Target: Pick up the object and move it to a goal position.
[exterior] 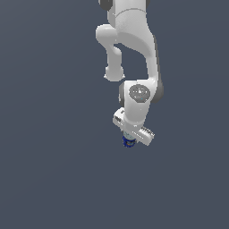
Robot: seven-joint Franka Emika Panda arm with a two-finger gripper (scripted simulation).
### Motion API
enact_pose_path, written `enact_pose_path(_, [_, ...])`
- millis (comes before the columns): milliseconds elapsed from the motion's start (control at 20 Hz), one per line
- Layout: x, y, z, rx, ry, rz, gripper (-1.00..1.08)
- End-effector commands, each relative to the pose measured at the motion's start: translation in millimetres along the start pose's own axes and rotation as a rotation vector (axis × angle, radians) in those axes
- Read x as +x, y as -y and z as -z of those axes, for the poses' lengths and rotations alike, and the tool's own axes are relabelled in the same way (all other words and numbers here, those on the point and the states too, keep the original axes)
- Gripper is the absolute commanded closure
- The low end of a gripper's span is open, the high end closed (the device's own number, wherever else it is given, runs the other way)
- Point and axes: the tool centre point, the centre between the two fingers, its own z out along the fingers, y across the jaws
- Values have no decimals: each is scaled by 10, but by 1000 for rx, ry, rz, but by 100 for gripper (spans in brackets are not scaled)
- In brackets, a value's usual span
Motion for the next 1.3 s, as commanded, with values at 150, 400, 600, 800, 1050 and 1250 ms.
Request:
enact_pose_path(150, [9,27,5,0,0,0,108])
enact_pose_path(400, [41,135,25,0,0,0,108])
enact_pose_path(600, [82,275,50,0,0,0,108])
enact_pose_path(800, [137,455,83,0,0,0,108])
enact_pose_path(1050, [213,698,127,0,0,0,108])
enact_pose_path(1250, [258,838,151,0,0,0,108])
